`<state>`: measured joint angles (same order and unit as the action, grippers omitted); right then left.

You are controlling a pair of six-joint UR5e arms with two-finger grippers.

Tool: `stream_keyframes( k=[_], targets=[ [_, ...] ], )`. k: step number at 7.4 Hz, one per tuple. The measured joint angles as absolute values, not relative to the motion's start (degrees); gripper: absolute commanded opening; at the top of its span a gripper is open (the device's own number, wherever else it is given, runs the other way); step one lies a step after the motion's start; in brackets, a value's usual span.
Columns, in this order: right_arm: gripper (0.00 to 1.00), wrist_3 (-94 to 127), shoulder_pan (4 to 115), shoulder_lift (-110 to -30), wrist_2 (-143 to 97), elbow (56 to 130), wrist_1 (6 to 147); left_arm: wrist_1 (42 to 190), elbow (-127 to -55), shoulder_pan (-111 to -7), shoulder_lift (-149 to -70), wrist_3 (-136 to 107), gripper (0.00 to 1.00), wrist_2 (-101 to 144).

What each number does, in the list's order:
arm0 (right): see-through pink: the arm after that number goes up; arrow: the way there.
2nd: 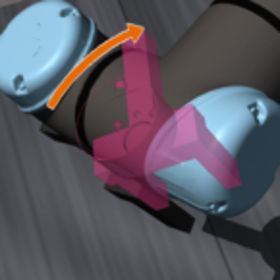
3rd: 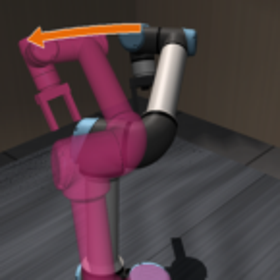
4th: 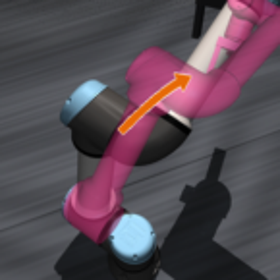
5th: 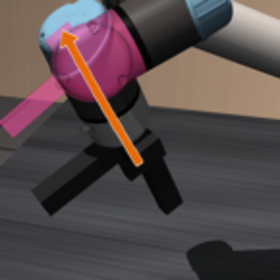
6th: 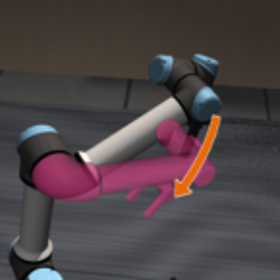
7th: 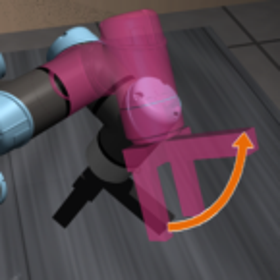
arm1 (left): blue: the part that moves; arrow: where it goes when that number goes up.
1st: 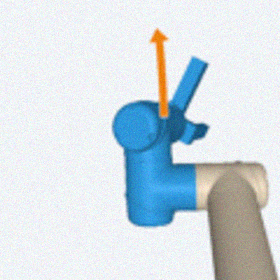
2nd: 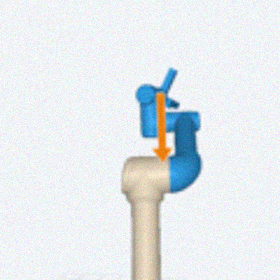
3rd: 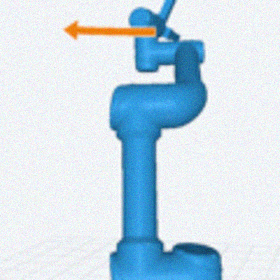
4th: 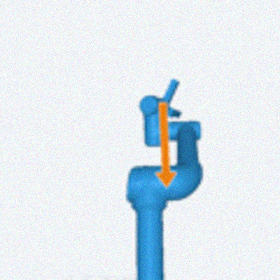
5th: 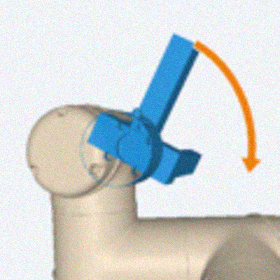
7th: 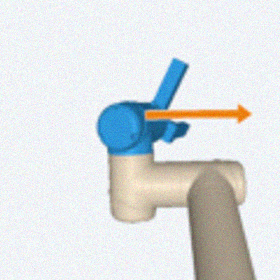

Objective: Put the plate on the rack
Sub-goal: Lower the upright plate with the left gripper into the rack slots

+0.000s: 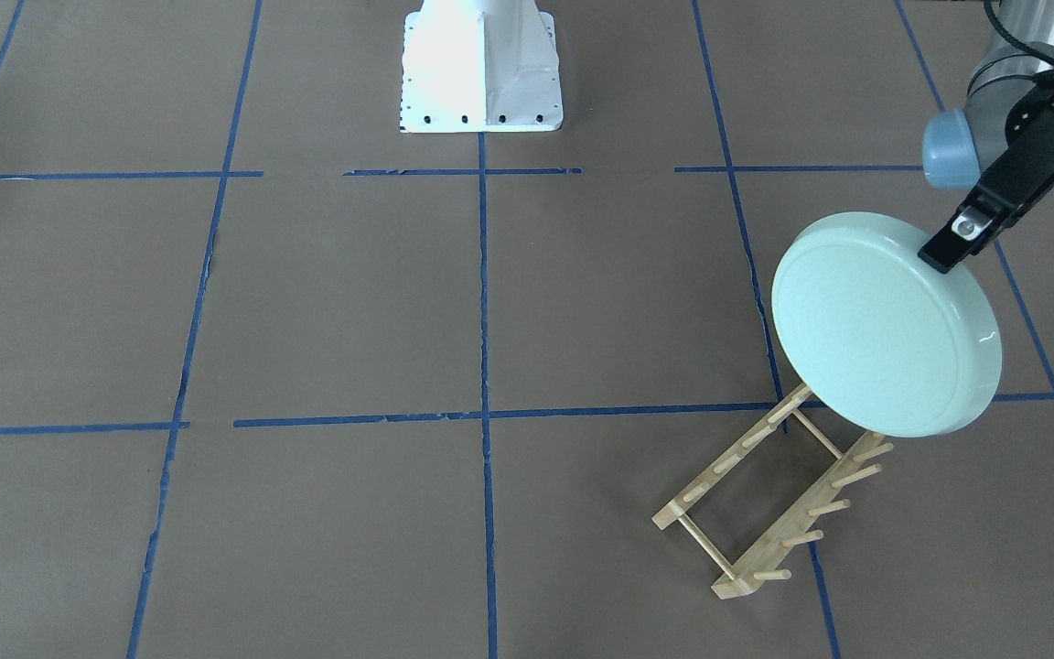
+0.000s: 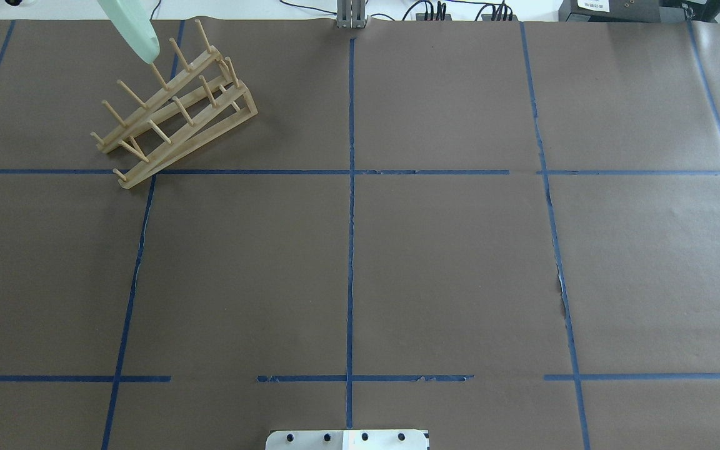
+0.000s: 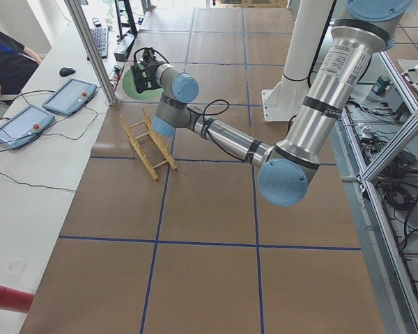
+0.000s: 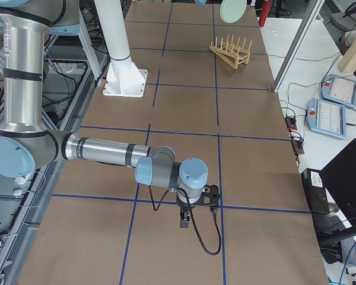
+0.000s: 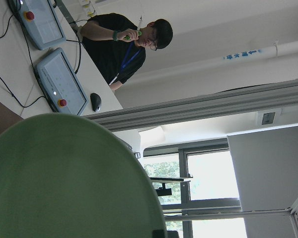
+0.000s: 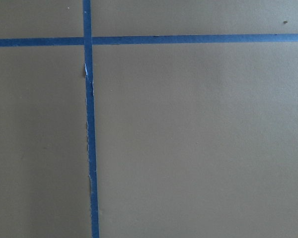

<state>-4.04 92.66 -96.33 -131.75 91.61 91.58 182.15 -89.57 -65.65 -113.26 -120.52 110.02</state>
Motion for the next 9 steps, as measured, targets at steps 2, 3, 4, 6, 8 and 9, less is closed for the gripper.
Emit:
stream_keyframes(
  k=[2,3,4,6,8,9],
  targets=[
    [1.00,-4.04,92.64,-96.32,-131.75,91.62,91.58,182.48,-84.70,-62.99,-115.86,-120.63,0.00,104.79],
    [1.00,-4.04,92.64,-96.33,-131.75,91.62,91.58,182.52,-82.38,-62.53,-117.19,-120.61,0.00,103.62],
    [1.00,-4.04,92.64,-96.33,-131.75,91.61,91.58,182.85,-80.29,-62.00,-118.21,-120.59,0.00,102.34],
    [1.00,-4.04,92.64,-96.33,-131.75,91.61,91.58,183.81,-77.09,-60.51,-119.23,-120.53,0.00,100.38],
    [1.00,-4.04,92.65,-96.33,-131.75,91.64,91.58,184.01,-75.19,-59.89,-119.97,-120.45,0.00,99.92],
    [1.00,-4.04,92.68,-96.33,-131.75,91.66,91.58,184.03,-74.14,-59.71,-120.49,-120.42,0.00,99.87]
  ],
)
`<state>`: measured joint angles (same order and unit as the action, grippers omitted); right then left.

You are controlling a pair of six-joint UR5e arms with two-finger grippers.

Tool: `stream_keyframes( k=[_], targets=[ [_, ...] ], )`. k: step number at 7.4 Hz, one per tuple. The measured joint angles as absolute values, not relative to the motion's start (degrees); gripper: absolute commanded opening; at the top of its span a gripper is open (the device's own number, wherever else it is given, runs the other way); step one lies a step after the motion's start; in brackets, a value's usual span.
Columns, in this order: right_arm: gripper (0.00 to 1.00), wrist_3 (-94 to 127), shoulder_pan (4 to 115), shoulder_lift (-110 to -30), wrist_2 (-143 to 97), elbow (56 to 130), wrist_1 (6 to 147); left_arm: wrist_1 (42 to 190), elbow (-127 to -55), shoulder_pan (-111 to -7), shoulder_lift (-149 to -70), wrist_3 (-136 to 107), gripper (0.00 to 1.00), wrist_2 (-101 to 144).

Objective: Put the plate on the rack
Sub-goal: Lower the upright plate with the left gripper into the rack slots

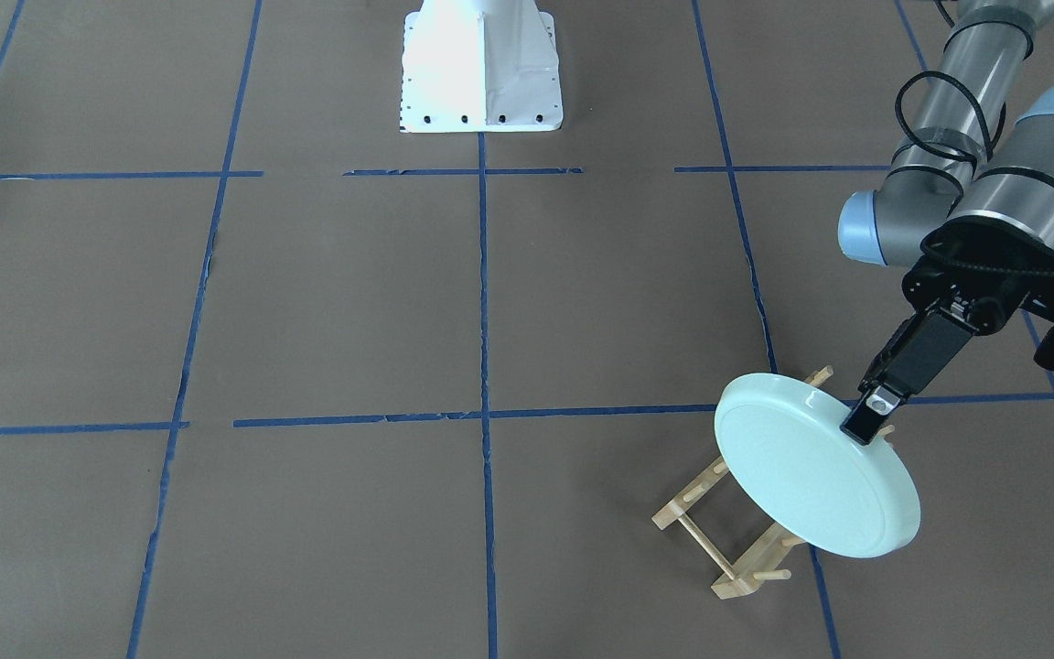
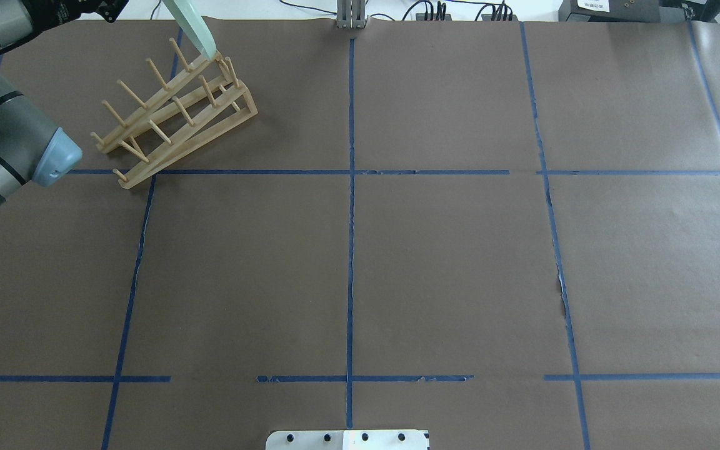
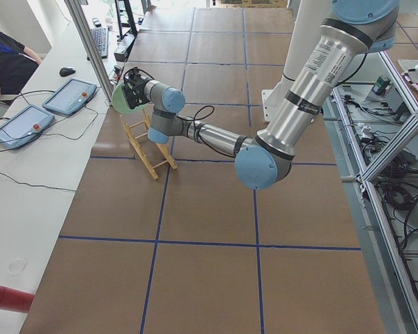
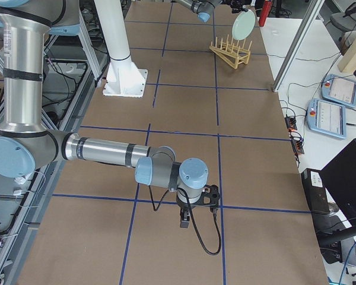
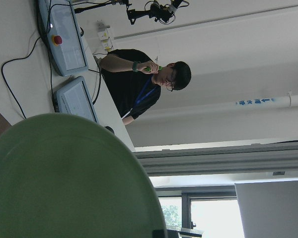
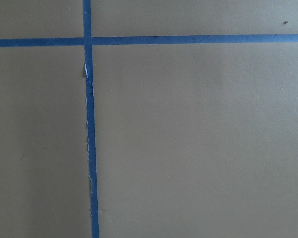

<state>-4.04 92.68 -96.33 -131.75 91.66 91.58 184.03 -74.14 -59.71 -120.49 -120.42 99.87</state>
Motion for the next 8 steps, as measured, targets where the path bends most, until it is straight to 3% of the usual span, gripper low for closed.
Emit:
stream_keyframes(
  k=[8],
  targets=[
    [1.00,-4.04,92.69,-96.33,-131.75,91.65,91.58,184.35,-68.76,-57.09,-121.74,-120.15,0.00,98.19]
  ],
)
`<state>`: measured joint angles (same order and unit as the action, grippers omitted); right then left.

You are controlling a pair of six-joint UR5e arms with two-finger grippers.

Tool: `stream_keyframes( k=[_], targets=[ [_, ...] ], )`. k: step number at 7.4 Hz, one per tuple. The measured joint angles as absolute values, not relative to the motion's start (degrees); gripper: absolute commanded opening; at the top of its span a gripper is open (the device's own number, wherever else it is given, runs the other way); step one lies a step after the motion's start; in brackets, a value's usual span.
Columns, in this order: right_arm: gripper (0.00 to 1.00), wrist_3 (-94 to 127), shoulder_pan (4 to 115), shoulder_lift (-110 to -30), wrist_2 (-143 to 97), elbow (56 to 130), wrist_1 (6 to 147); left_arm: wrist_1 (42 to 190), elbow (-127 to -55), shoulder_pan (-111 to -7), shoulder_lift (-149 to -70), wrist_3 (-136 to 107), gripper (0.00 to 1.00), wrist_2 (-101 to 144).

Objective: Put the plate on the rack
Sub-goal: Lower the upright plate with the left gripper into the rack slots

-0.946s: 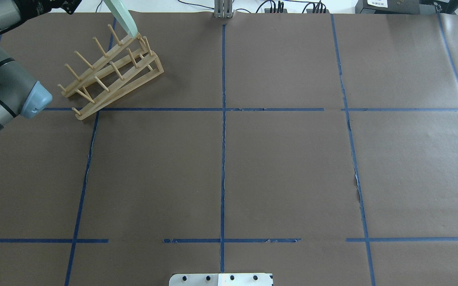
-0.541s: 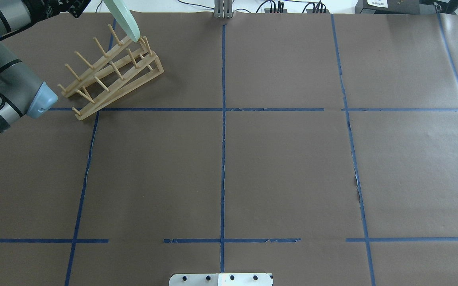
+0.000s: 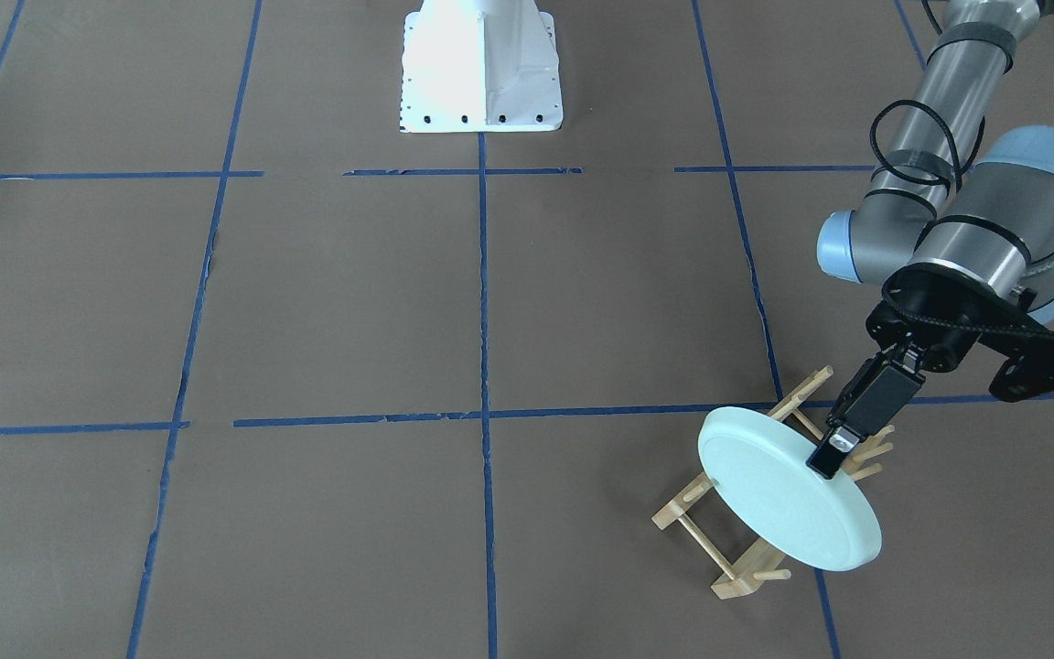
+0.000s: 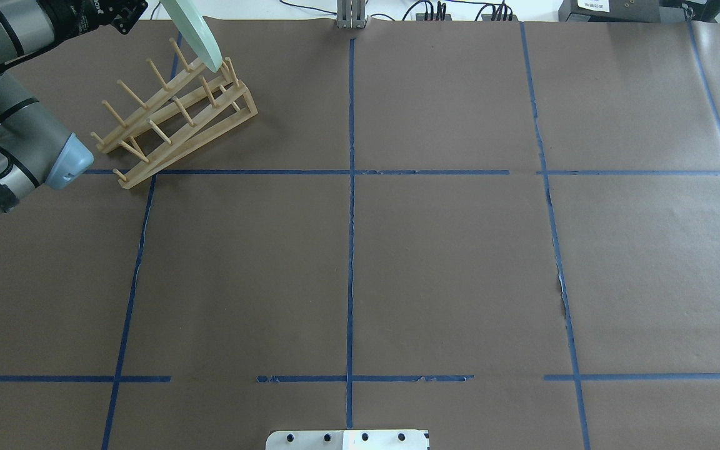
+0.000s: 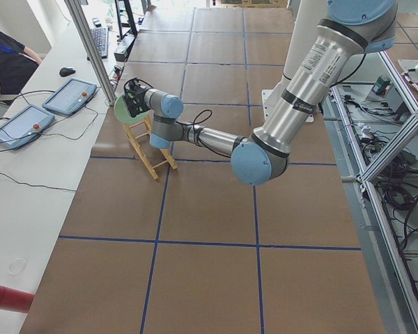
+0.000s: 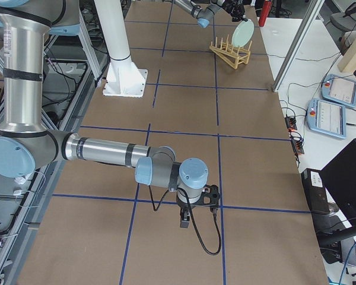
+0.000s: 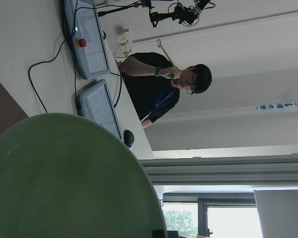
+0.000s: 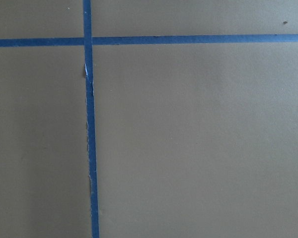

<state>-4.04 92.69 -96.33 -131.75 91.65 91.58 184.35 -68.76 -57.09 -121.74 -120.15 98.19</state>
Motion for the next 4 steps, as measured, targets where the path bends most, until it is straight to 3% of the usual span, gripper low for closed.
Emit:
stream_keyframes(
  k=[4],
  targets=[
    [1.00,-4.04,92.69,-96.33,-131.75,91.66,91.58,184.43,-66.02,-56.63,-122.10,-120.01,0.00,97.83]
  ],
)
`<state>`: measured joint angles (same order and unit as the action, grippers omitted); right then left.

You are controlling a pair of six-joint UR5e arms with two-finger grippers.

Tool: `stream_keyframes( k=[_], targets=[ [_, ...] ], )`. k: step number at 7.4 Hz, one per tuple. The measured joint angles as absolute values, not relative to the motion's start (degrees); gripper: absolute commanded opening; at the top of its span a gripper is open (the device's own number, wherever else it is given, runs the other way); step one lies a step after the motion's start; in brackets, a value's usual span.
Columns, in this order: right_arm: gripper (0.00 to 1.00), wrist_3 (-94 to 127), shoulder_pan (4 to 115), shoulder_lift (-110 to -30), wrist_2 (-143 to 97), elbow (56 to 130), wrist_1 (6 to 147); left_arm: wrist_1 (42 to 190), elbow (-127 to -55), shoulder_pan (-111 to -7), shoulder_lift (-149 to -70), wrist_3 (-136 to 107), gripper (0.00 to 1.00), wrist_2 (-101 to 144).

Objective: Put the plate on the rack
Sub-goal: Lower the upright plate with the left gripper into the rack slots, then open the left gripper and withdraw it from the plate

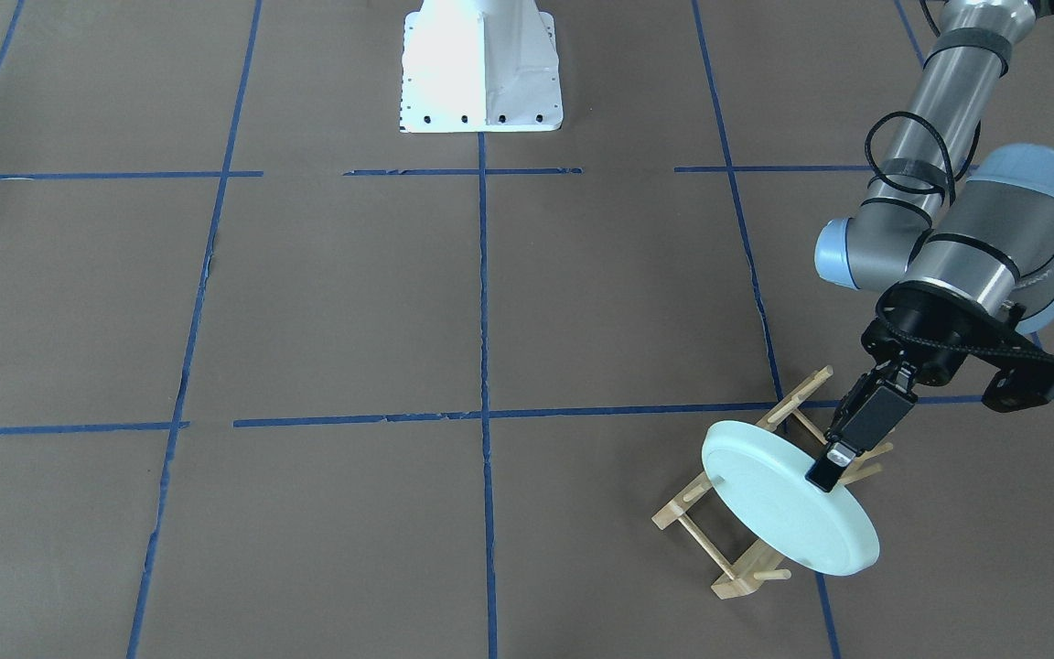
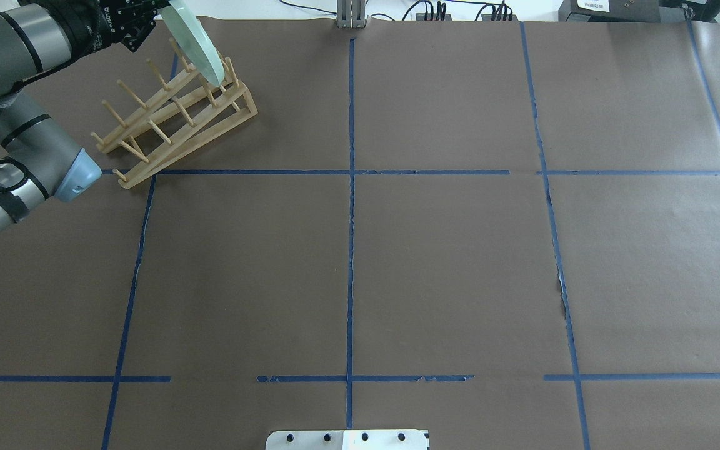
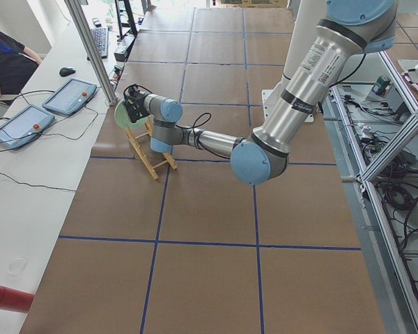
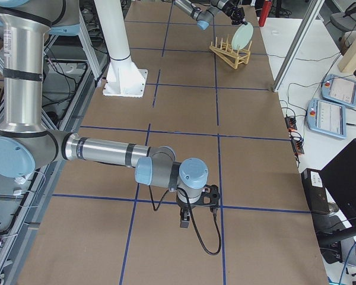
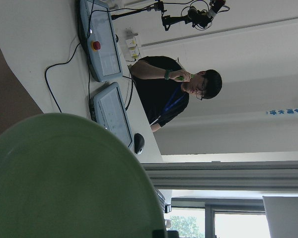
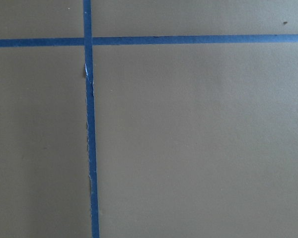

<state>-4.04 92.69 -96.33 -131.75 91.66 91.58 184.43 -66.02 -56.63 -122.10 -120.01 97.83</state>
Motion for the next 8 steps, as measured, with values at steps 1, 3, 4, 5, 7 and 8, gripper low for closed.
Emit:
stream_keyframes(
  k=[1,3,4,5,7,8],
  targets=[
    [1.00,-4.04,92.69,-96.33,-131.75,91.63,91.58,184.41,-65.29,-56.46,-122.40,-119.99,0.00,97.80],
    [1.00,-4.04,92.68,-96.33,-131.75,91.60,91.60,184.37,-64.36,-56.22,-122.97,-120.01,1.00,97.75],
    [1.00,-4.04,92.68,-96.33,-131.75,91.61,91.62,184.29,-64.13,-56.00,-123.08,-119.46,1.00,97.54],
    [1.00,-4.04,92.68,-96.33,-131.75,91.62,91.60,184.18,-63.95,-55.59,-123.09,-117.64,1.00,96.91],
    [1.00,-4.04,92.67,-96.33,-131.75,91.66,91.58,184.04,-63.82,-55.16,-123.03,-114.47,1.00,95.92],
    [1.00,-4.04,92.69,-96.33,-131.75,91.67,91.58,183.99,-63.81,-55.14,-122.99,-114.04,1.00,95.83]
  ],
)
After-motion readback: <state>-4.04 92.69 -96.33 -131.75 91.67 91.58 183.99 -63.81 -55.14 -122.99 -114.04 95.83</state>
